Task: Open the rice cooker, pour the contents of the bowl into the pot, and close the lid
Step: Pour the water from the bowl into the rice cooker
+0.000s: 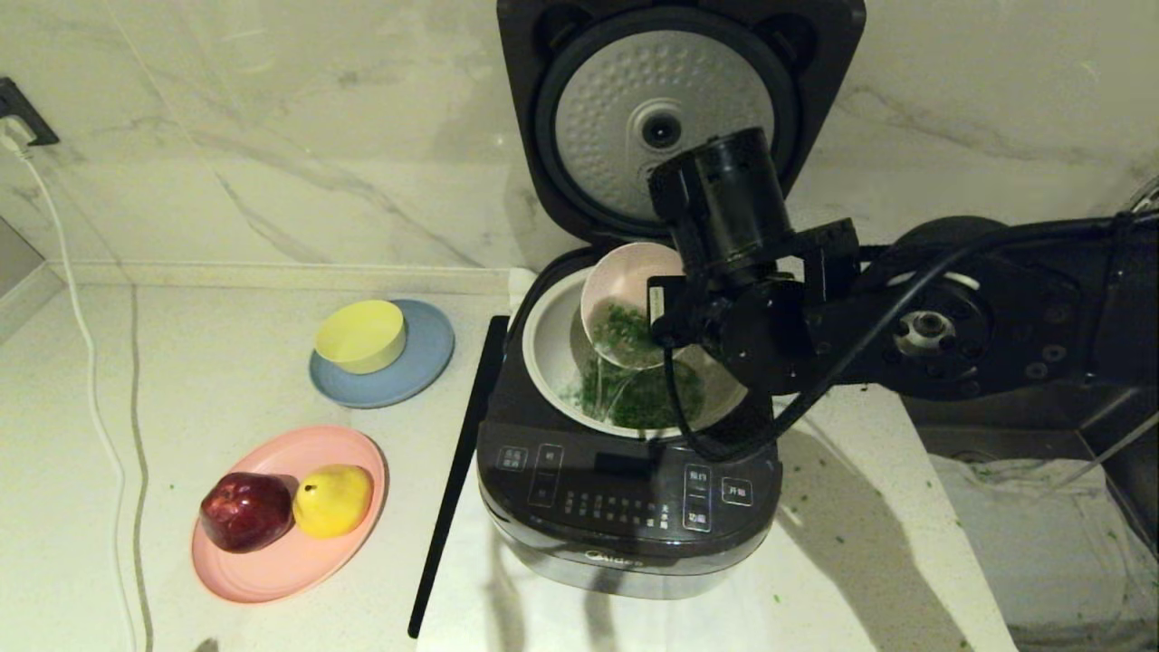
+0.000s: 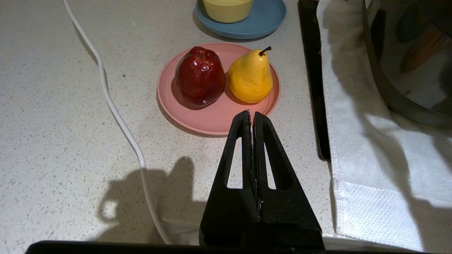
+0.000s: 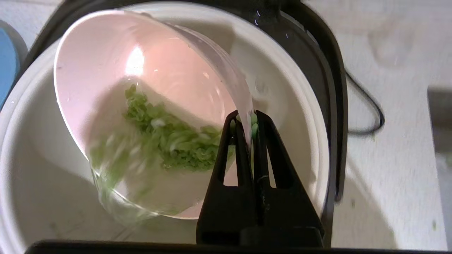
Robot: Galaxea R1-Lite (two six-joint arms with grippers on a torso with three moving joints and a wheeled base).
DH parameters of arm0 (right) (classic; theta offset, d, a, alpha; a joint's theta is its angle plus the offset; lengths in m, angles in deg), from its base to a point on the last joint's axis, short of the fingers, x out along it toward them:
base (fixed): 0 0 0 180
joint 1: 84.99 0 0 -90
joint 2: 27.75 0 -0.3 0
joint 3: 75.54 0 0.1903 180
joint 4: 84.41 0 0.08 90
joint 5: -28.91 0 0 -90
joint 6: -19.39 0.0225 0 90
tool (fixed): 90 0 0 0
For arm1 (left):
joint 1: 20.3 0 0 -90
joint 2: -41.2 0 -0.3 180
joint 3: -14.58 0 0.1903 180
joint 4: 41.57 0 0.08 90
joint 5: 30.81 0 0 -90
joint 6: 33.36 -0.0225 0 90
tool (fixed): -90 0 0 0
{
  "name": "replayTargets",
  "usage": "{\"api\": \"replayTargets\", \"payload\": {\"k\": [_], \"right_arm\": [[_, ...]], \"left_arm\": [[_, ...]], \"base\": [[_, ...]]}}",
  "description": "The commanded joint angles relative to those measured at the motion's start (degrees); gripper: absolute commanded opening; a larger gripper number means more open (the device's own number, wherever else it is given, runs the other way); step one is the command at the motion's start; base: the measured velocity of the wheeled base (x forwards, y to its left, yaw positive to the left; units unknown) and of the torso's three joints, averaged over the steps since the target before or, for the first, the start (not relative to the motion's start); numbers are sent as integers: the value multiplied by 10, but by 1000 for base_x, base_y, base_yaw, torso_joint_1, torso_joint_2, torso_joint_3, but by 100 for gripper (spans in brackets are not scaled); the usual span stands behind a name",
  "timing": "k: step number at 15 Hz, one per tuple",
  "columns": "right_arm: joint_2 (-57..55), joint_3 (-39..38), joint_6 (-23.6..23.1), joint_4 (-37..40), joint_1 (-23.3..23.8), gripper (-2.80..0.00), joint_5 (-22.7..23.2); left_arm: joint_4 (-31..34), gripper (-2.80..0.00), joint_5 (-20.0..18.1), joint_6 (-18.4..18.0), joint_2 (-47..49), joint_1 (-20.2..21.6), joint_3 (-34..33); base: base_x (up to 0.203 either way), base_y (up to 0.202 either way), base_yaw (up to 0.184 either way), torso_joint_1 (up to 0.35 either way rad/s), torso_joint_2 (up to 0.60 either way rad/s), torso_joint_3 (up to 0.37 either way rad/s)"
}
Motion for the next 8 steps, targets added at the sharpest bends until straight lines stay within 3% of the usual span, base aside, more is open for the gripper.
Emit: {"api": "replayTargets", "payload": {"k": [1, 5, 8], "right_arm": [[19, -85, -58, -148, -1, -280, -4], [24, -227, -200, -465, -1, -280, -5], [-2, -283, -324, -701, 0, -280, -4]], "left_arm": [[0, -280, 1, 1, 0, 0, -5], [-1, -280, 0, 0, 0, 0, -5], [-1, -280, 0, 0, 0, 0, -5]], "base": [[0, 0, 0, 0, 0, 0], [0, 0, 0, 0, 0, 0], [0, 0, 0, 0, 0, 0]]}}
